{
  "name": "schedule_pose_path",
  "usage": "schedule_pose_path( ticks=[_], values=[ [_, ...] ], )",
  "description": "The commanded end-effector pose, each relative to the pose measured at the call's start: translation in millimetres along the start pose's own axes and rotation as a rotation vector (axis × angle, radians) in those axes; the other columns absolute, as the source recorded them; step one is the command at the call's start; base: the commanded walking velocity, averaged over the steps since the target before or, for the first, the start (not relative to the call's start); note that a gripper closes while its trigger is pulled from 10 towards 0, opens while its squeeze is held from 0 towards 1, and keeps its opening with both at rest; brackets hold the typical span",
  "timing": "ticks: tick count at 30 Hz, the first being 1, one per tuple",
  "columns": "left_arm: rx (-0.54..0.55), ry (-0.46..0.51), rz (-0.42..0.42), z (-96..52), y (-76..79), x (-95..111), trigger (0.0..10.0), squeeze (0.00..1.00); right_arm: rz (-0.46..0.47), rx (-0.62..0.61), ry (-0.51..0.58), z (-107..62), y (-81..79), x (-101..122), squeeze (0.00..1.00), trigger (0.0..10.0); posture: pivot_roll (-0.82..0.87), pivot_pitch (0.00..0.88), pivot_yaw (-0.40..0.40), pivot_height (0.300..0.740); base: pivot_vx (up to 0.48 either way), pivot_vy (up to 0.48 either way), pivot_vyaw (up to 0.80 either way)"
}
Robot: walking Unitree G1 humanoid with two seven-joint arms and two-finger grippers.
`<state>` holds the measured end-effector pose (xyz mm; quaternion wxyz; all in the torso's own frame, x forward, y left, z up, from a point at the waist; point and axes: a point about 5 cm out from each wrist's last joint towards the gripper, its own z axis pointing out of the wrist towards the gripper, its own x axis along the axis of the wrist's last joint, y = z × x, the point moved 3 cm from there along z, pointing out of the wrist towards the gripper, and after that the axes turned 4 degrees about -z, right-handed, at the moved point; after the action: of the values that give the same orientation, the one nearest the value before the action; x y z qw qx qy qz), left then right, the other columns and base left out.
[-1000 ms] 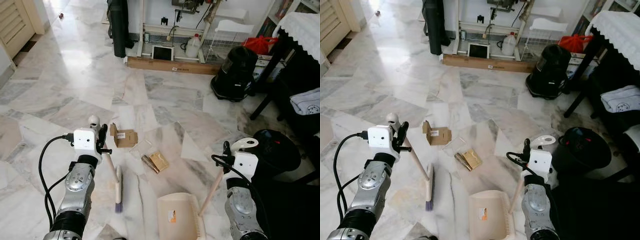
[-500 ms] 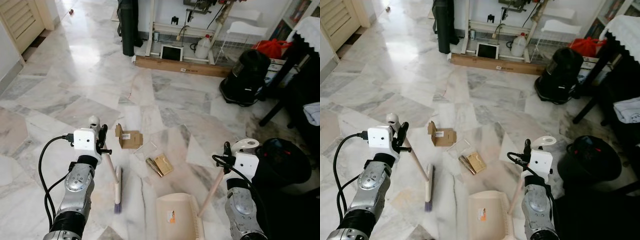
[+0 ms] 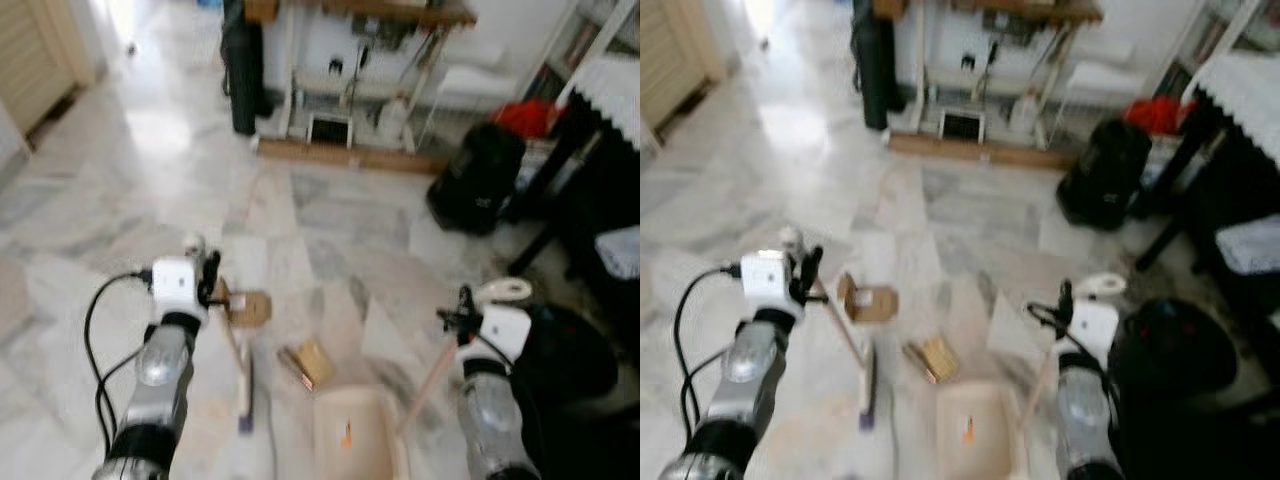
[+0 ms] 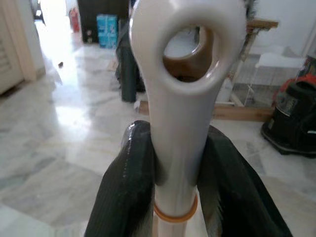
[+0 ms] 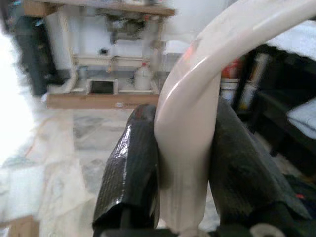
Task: Sweep floor
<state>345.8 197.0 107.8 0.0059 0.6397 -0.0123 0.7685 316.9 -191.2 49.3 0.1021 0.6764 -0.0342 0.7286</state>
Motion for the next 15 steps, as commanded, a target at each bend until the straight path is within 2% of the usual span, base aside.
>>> schedule_pose_path(
  ticks=[1,15],
  values=[
    [-0.016,0.039,0.015,3.8,4.0,9.5,10.0,0.00,0.002,-0.024,0.011,-0.1,7.3,1.4,0.00,10.0,0.14,0.118,-0.100,0.740,0.300,0.000,0.00],
    [-0.024,0.049,0.011,4.2,5.1,12.1,10.0,0.00,0.005,-0.027,0.013,-0.5,7.0,1.5,0.00,10.0,0.14,0.119,-0.098,0.740,0.301,0.000,0.00]
  ],
)
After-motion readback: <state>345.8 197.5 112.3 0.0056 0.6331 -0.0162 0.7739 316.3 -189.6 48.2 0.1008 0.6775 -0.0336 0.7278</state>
